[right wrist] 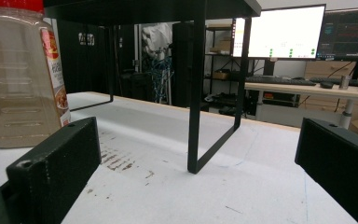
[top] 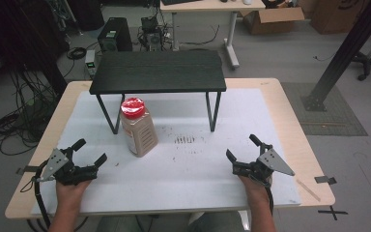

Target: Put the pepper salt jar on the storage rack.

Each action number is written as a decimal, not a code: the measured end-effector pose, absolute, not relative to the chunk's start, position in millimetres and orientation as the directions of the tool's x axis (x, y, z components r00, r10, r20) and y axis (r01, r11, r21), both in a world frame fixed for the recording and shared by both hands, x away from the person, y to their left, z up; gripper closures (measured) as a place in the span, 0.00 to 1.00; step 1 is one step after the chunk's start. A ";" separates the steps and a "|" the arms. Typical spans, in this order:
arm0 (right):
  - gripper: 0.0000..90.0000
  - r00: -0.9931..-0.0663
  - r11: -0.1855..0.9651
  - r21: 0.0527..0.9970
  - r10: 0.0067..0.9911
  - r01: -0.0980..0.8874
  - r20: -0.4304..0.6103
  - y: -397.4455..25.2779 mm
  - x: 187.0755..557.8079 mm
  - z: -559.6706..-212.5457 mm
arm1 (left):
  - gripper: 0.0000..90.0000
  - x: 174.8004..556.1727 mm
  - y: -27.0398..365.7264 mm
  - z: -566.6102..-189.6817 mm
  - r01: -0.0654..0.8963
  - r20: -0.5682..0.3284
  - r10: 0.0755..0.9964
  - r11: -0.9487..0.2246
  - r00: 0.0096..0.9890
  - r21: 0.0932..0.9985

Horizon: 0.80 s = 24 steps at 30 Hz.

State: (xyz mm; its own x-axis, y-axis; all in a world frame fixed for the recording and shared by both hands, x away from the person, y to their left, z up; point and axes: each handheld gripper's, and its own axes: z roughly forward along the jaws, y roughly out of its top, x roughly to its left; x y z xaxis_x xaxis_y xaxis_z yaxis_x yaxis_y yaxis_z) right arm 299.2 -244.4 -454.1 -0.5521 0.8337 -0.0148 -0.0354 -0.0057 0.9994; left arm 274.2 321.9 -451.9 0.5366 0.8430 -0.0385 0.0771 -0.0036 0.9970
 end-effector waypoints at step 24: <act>0.00 -0.555 -0.008 0.999 0.832 -0.037 -0.014 -244.6 299.0 -454.2 | 0.00 283.2 301.8 -419.3 0.058 -0.068 0.803 0.042 0.592 0.997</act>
